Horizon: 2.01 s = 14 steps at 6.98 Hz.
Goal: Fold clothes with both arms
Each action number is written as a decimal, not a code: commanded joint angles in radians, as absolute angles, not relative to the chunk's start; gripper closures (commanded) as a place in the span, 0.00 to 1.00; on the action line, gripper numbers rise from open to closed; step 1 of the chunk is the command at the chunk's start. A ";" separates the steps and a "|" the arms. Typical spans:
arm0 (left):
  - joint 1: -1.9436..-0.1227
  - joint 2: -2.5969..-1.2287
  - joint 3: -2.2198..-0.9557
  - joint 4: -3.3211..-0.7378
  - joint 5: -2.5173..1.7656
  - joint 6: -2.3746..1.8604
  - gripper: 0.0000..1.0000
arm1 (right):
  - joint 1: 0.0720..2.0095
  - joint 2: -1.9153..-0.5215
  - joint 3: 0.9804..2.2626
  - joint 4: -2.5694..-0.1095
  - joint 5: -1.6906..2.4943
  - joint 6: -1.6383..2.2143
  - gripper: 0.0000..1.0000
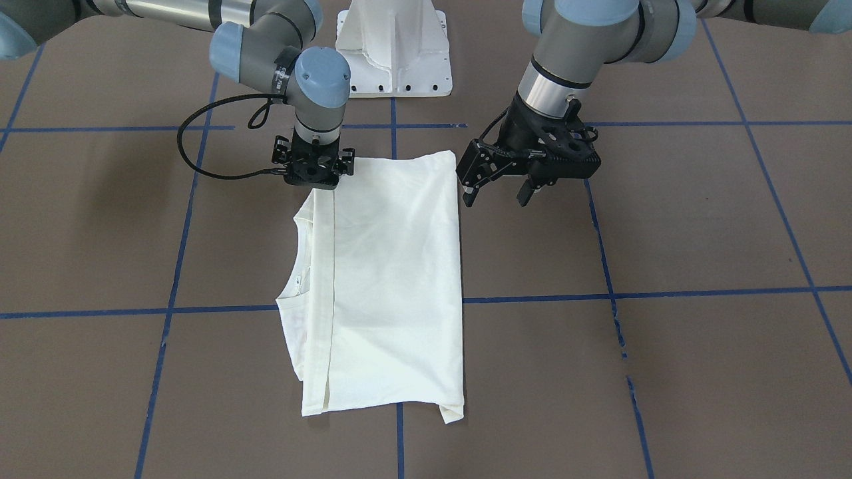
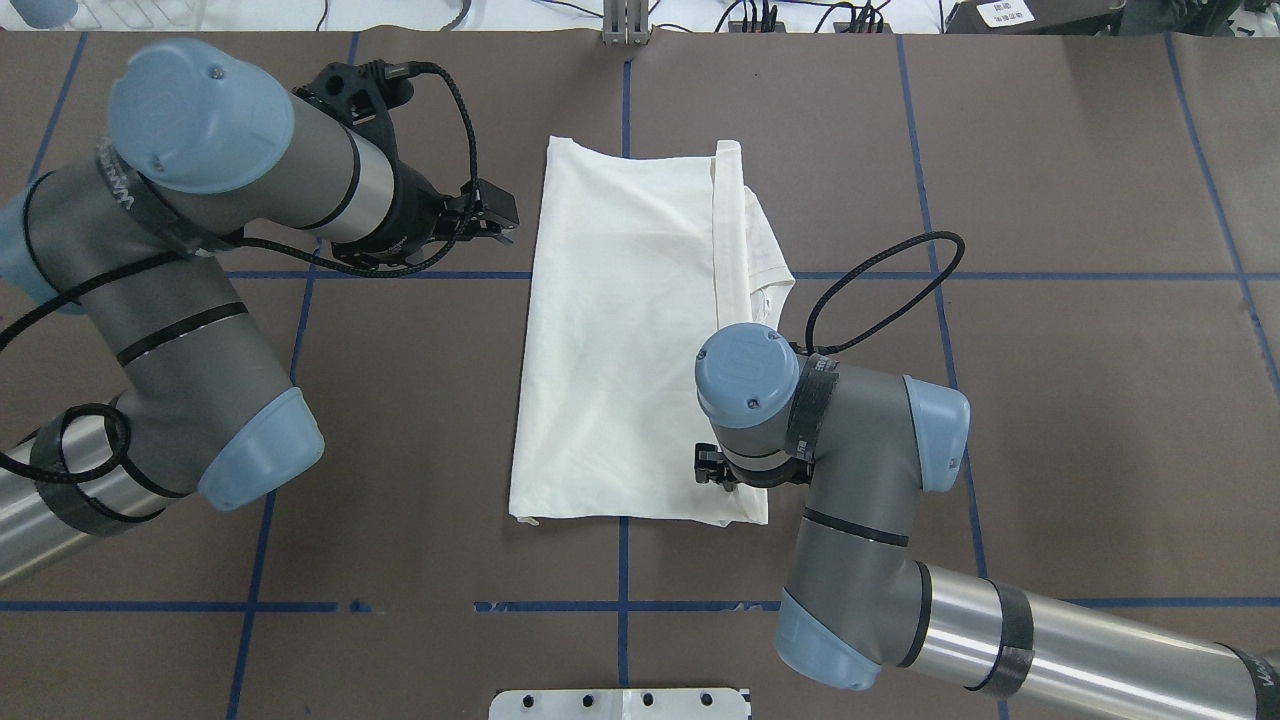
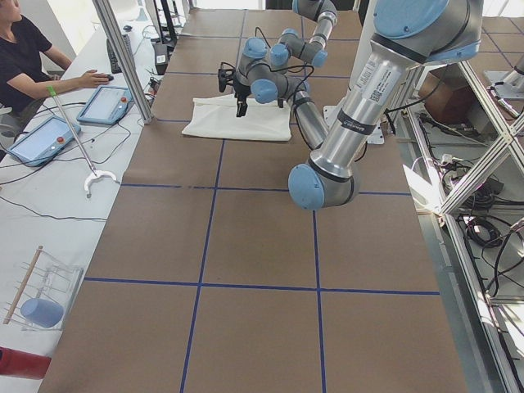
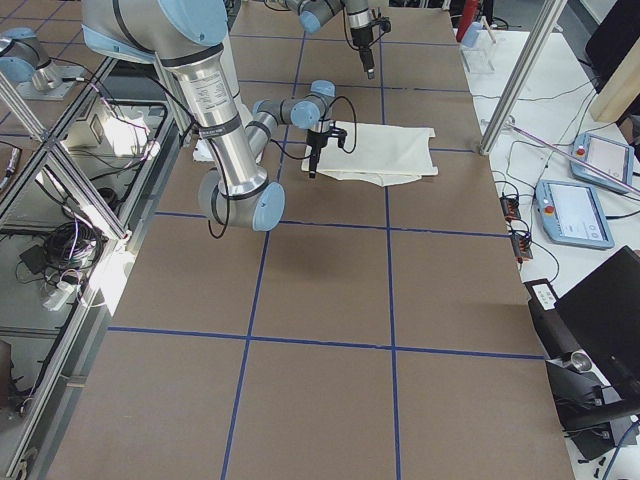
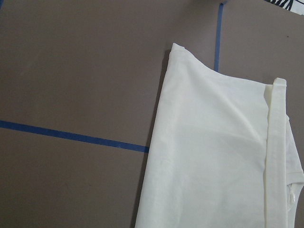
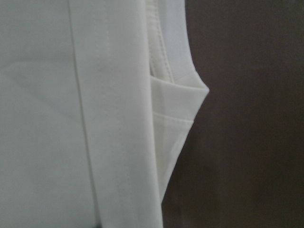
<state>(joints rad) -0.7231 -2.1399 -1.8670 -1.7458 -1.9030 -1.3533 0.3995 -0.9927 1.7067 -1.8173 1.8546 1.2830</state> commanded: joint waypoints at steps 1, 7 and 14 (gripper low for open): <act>-0.723 -2.140 -1.867 -1.749 -1.904 -1.358 0.00 | 0.402 -1.002 1.715 -1.834 1.856 1.282 0.00; -0.687 -2.141 -1.864 -1.750 -1.899 -1.384 0.00 | 0.425 -1.078 1.793 -1.872 1.855 1.249 0.00; -0.676 -2.146 -1.873 -1.750 -1.901 -1.388 0.00 | 0.567 -1.083 1.821 -1.832 1.879 1.120 0.00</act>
